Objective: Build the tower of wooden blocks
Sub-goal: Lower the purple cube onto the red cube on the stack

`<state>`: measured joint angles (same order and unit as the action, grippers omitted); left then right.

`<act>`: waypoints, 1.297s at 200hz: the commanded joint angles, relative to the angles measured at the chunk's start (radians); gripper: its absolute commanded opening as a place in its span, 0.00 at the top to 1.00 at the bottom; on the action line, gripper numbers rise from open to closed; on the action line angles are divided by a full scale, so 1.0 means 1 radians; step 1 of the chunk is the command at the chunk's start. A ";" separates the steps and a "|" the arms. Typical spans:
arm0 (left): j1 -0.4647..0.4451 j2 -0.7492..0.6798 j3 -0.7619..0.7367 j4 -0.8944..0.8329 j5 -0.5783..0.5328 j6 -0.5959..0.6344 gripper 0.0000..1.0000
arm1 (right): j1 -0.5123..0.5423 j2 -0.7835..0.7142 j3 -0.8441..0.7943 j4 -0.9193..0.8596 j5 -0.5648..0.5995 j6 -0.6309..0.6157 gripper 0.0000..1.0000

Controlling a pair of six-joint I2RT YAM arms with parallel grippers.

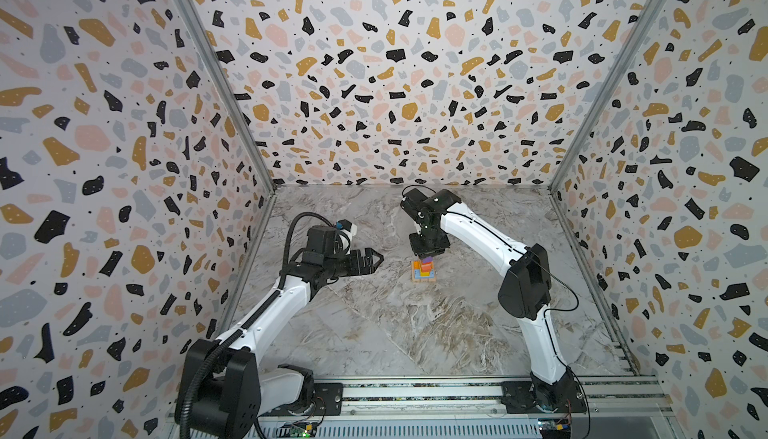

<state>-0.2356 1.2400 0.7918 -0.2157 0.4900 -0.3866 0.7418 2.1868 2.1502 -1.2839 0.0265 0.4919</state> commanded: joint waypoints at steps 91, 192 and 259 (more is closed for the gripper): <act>0.010 -0.021 -0.014 0.027 0.017 -0.008 0.00 | 0.005 0.005 0.032 -0.032 0.012 -0.003 0.69; 0.010 -0.022 -0.014 0.028 0.018 -0.010 0.00 | 0.004 0.008 0.034 -0.032 0.010 -0.008 0.67; 0.010 -0.022 -0.015 0.027 0.019 -0.009 0.00 | 0.003 0.009 0.037 -0.031 0.007 -0.010 0.66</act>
<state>-0.2306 1.2400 0.7918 -0.2157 0.4927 -0.3893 0.7418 2.1933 2.1502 -1.2839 0.0299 0.4885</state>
